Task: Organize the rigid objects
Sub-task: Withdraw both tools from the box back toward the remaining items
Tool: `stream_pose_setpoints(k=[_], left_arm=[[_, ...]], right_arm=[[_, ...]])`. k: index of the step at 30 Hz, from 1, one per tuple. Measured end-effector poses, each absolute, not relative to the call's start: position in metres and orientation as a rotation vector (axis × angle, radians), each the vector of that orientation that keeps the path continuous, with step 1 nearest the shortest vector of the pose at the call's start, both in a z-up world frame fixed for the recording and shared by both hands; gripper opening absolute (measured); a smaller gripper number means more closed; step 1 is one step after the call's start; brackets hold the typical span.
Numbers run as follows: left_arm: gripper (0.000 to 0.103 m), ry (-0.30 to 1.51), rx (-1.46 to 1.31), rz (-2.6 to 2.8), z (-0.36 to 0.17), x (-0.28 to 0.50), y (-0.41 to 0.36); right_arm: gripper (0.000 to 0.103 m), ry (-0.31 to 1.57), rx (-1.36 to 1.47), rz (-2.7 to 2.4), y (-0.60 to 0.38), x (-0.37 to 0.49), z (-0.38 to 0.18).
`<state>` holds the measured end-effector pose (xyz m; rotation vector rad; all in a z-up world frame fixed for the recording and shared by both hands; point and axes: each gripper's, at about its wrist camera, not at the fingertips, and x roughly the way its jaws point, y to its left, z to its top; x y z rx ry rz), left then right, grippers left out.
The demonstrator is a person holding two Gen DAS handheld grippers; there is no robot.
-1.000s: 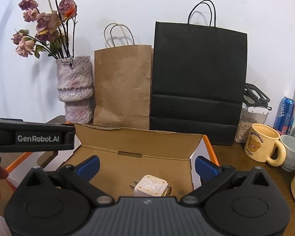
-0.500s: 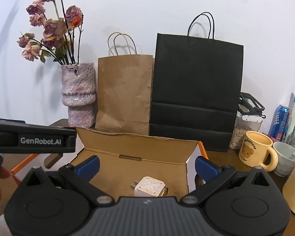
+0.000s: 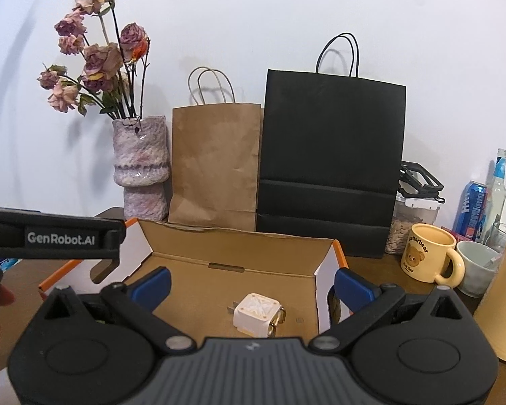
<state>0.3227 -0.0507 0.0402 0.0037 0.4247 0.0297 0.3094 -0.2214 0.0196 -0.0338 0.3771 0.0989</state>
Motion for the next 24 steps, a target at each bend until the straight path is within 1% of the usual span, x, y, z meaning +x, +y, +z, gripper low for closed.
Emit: stream_pose_setpoints(k=[24], left_arm=[[0.103,0.442,0.032,0.015,0.035,0.252,-0.044]], right_arm=[[0.103,0.381,-0.021,0.115,-0.229,0.237,0.019]])
